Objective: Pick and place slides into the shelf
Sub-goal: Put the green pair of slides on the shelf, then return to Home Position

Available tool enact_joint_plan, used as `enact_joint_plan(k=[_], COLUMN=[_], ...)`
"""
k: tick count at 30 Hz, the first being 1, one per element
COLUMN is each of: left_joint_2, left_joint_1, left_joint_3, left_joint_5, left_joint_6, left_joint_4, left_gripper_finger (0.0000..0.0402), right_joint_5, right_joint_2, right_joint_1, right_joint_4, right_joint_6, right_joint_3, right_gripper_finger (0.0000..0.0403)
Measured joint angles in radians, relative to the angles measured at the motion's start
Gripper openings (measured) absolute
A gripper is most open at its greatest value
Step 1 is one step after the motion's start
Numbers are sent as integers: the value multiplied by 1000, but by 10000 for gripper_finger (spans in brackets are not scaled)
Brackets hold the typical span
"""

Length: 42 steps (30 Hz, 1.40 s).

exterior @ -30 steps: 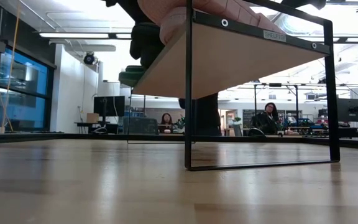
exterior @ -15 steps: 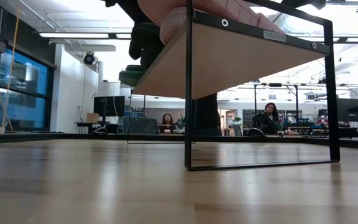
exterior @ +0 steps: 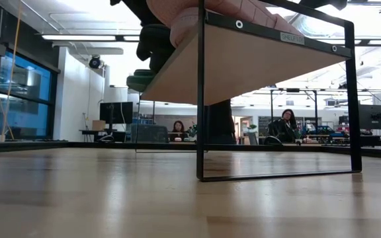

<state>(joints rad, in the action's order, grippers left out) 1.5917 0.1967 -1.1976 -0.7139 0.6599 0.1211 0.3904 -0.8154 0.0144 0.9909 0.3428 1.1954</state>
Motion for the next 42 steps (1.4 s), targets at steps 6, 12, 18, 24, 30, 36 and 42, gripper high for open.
enact_joint_plan(k=[6, 12, 18, 24, 30, 36, 42], left_joint_2=[-23, -52, -101, -173, -260, -351, -433], left_joint_1=[-1, 0, 0, 0, 0, 0, 0], left_joint_3=[0, 1, 0, 0, 0, 0, 0], left_joint_5=[-5, 4, 39, 122, 192, 246, 334], left_joint_6=[-43, -93, -159, -261, -374, -489, -586], left_joint_4=[16, 37, 52, 53, 56, 55, 56], left_gripper_finger=[151, 152, 152, 152, 152, 152, 152], right_joint_5=[2, 9, 12, 12, 28, 36, 25], right_joint_2=[0, 0, 0, 1, 37, 105, 190], right_joint_1=[0, 0, 0, 0, 0, 0, 0], right_joint_4=[9, 12, 14, 14, 24, 23, -12], right_joint_6=[0, -1, -2, -3, -9, -11, -4], right_joint_3=[0, 0, 0, 0, 0, 0, 0], right_gripper_finger=[62, 62, 62, 62, 62, 62, 62])
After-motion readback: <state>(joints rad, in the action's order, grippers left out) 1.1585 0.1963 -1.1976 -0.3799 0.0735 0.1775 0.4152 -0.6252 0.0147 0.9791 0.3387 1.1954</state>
